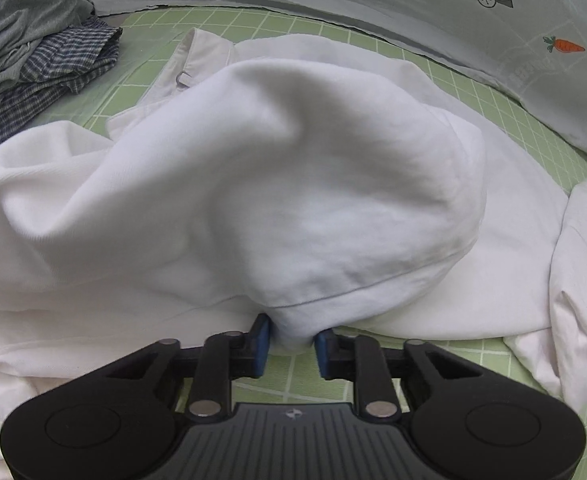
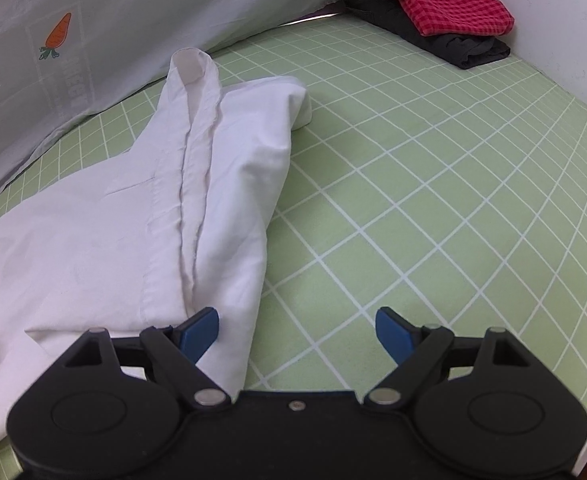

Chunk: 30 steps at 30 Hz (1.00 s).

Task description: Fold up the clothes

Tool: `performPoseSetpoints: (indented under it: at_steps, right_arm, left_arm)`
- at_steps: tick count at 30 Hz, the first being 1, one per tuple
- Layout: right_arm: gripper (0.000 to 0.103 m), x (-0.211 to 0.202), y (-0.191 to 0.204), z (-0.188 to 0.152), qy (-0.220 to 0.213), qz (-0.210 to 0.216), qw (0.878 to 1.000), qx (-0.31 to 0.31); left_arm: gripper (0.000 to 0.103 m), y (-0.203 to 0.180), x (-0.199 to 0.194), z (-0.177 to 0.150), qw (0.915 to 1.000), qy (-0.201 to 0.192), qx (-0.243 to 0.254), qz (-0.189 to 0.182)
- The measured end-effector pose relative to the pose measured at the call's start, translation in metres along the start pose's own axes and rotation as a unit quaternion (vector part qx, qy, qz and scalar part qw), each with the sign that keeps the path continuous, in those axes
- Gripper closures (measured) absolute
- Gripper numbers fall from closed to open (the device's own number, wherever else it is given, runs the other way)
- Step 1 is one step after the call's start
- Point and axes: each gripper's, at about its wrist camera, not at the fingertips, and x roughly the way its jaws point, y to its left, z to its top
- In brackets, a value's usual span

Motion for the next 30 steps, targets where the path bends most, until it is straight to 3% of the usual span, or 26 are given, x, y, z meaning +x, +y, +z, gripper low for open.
performPoseSetpoints:
  at_steps: [6,10,13,17,20,24,30]
  right_arm:
    - [0.017,0.001,-0.017,-0.003,0.001,0.004,1.0,0.025]
    - [0.017,0.006,-0.035,-0.005,0.008,0.002,0.999,0.05]
    - [0.017,0.007,-0.049,-0.005,0.009,0.004,0.998,0.065]
    - [0.017,0.004,-0.067,0.001,-0.001,0.006,0.997,0.074]
    - [0.017,-0.001,-0.079,0.007,-0.01,0.006,0.997,0.082]
    - [0.017,-0.007,-0.083,0.008,-0.017,0.011,0.996,0.084]
    - [0.017,-0.015,-0.077,0.001,-0.018,0.022,0.996,0.081]
  left_arm:
    - [0.091,-0.009,-0.014,0.003,0.9995,-0.014,-0.008,-0.029]
    - [0.094,-0.031,-0.019,0.009,0.997,-0.024,-0.008,-0.073]
    - [0.098,-0.064,-0.025,0.009,0.99,-0.026,-0.002,-0.139]
    - [0.099,-0.111,-0.037,0.008,0.9746,-0.033,0.019,-0.221]
    - [0.099,-0.14,-0.057,0.01,0.9672,-0.065,0.032,-0.243]
    - [0.099,-0.108,-0.084,0.019,0.9578,-0.116,-0.028,-0.262]
    - [0.099,0.005,-0.138,0.016,0.9532,-0.21,-0.115,-0.185]
